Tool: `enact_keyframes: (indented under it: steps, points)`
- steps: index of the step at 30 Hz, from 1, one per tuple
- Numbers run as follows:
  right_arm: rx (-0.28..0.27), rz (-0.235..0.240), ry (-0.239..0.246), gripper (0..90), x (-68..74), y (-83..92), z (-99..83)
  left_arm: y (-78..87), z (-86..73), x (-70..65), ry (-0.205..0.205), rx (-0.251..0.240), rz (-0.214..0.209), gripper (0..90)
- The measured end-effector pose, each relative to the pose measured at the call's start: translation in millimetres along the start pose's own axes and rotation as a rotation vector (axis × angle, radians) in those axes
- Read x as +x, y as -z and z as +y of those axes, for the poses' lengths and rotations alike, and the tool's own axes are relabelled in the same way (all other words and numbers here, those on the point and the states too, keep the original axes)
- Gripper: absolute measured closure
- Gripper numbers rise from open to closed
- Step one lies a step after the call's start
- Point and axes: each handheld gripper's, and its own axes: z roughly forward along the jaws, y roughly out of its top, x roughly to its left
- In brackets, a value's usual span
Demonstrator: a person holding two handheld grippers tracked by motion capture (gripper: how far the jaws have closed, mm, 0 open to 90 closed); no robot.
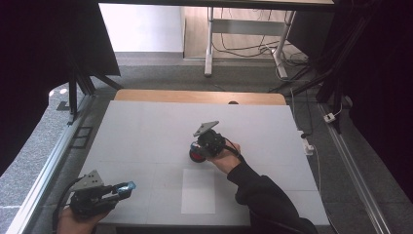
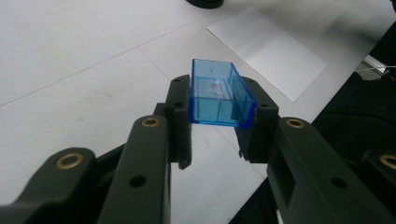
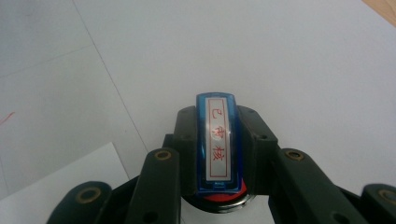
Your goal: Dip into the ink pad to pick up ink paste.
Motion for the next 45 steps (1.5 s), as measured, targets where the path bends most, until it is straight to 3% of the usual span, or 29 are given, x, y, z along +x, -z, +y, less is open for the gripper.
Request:
enact_keyframes:
  steps: [7,22,25,35,41,45]
  points:
    - [0.008,0.011,-0.02,71.7,-2.7,-2.5,0.1,-0.3,0.1,-0.1,-0.001,0.002,0.002,68.4]
    - [-0.041,0.096,-0.165,71.7,-18.7,-4.1,-8.3,-0.8,0.3,0.0,0.001,0.006,0.001,68.5]
    - [-0.043,0.092,-0.161,71.8,-18.2,-4.3,-8.4,-1.0,0.4,-0.2,0.0,0.006,0.002,68.4]
    - [-0.005,-0.009,-0.03,71.7,0.8,-3.9,-2.0,-1.1,0.5,-0.9,-0.006,0.01,0.002,68.5]
    - [-0.033,0.044,-0.109,71.7,-9.4,-3.5,-6.7,-0.8,0.1,-0.6,-0.003,0.009,0.001,68.4]
    - [-0.044,0.059,-0.116,71.6,-11.8,-3.4,-8.3,-0.5,0.1,-0.2,-0.001,0.007,-0.001,68.5]
